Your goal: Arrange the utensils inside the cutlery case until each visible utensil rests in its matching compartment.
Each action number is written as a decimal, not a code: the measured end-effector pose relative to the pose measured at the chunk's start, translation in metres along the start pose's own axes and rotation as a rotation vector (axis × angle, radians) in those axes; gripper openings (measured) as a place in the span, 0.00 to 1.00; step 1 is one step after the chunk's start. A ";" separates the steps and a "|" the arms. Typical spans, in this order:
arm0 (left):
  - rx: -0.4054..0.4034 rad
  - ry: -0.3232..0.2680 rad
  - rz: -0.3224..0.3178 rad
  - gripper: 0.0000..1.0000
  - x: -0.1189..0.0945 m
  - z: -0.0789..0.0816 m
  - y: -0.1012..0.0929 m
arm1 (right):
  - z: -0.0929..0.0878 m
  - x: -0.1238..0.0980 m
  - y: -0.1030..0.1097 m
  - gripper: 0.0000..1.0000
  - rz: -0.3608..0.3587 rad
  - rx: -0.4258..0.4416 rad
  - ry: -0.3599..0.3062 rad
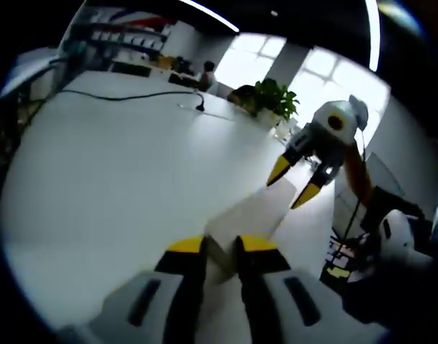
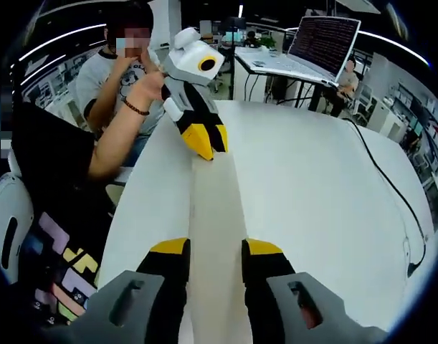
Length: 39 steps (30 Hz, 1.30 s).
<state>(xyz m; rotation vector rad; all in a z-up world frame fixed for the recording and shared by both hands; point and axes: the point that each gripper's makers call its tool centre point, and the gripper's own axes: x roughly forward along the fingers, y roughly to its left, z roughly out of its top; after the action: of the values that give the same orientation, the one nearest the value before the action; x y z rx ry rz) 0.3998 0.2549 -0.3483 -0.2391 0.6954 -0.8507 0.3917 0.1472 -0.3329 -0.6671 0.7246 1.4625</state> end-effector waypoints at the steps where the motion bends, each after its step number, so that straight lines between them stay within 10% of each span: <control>1: 0.002 0.000 0.000 0.17 0.000 0.000 0.000 | -0.004 -0.001 -0.002 0.25 -0.009 0.005 0.014; 10: 0.014 0.002 0.002 0.18 -0.002 -0.001 0.000 | -0.029 -0.012 -0.007 0.15 -0.031 0.014 0.101; 39: 0.051 0.012 0.019 0.19 -0.001 -0.002 0.000 | -0.028 -0.008 -0.006 0.06 -0.088 -0.033 0.190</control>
<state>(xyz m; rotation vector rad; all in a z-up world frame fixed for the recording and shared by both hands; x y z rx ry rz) 0.3982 0.2559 -0.3492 -0.1812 0.6851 -0.8515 0.3975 0.1203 -0.3440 -0.8611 0.8089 1.3450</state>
